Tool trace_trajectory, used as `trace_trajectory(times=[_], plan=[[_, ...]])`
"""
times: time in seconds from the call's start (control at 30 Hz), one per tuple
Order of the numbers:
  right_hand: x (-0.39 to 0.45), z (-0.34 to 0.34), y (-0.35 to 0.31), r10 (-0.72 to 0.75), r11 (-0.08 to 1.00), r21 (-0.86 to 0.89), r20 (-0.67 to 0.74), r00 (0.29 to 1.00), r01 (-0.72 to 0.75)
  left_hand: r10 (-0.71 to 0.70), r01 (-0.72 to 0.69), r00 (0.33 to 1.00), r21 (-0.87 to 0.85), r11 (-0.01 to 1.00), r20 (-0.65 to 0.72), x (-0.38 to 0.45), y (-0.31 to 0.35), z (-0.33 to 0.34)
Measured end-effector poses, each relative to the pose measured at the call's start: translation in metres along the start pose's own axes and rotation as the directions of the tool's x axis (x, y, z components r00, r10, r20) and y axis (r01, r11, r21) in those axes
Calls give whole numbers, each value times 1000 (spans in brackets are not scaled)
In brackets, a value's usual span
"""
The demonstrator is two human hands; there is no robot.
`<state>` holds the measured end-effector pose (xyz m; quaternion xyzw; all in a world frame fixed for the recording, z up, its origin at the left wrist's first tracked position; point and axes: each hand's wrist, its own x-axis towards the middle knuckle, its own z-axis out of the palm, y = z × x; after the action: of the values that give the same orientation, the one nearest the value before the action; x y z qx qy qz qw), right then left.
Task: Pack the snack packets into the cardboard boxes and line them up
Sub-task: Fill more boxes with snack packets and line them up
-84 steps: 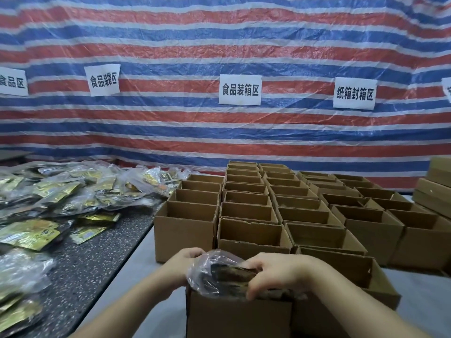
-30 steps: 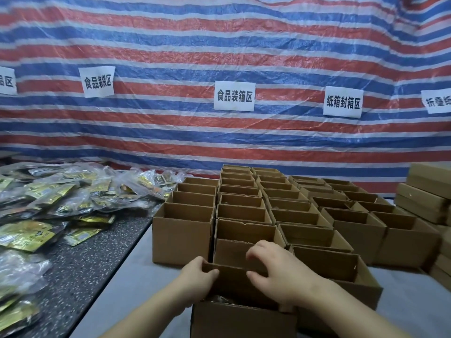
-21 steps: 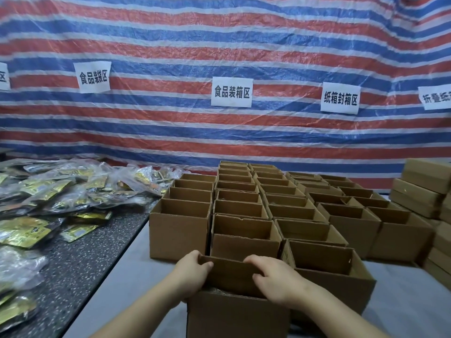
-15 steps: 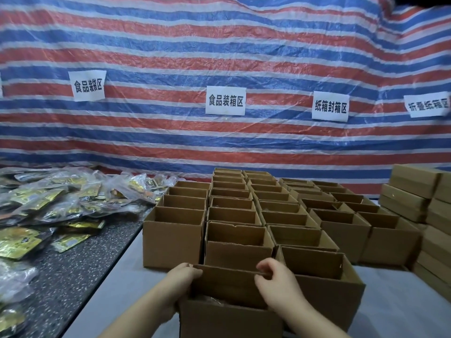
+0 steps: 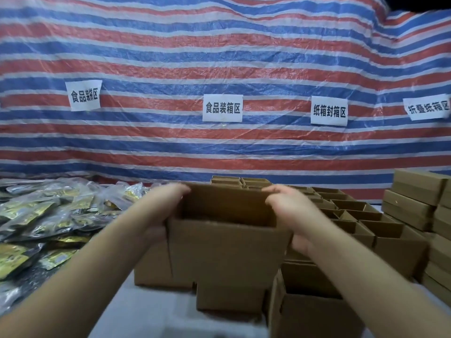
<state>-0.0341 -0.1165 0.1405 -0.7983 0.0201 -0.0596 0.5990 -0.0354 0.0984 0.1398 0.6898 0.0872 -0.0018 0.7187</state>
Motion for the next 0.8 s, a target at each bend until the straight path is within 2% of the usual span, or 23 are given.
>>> trace_trajectory(times=[0.1,0.23,0.37,0.63,0.8], plan=[[58,-13,-30,75,997,16,-66,995,-74,18,-19,999,35,999,46,53,44,21],[144,-29,-40,121,992,48,-86,989,-118,79,-84,992,45,995,101,135,76,55],[246,-31,-29,104,994,36,-147,984,-100,98,-110,988,103,989,116,232,81,89],[445,-30,7,-53,997,-68,-165,985,42,153,-159,984,62,985,88,423,76,146],[539,-25,26,-28,993,-122,-158,987,9,126,-133,989,85,988,78,503,71,166]])
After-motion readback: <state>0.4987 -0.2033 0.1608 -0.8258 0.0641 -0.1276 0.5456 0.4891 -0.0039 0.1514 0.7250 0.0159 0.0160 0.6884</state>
